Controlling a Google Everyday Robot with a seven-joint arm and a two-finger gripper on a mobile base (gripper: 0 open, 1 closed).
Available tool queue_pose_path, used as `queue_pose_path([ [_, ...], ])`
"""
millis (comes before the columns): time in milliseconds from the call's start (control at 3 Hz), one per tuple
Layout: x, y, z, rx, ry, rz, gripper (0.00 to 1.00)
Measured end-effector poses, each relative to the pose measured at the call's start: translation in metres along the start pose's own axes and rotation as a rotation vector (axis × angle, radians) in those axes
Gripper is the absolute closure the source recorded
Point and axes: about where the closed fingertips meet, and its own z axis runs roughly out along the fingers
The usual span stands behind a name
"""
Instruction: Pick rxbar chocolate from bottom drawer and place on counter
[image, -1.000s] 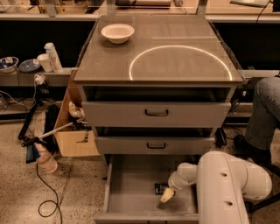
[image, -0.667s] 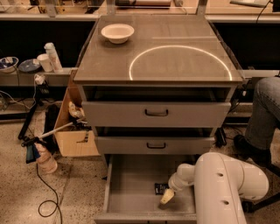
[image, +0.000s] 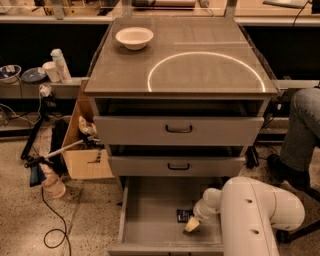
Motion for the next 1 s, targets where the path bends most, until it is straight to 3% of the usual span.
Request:
queue_pose_path([
  [667, 0.0, 0.0, 0.0, 0.0, 0.0, 0.0, 0.65],
  [1000, 0.0, 0.0001, 0.0001, 0.0, 0.0, 0.0, 0.96],
])
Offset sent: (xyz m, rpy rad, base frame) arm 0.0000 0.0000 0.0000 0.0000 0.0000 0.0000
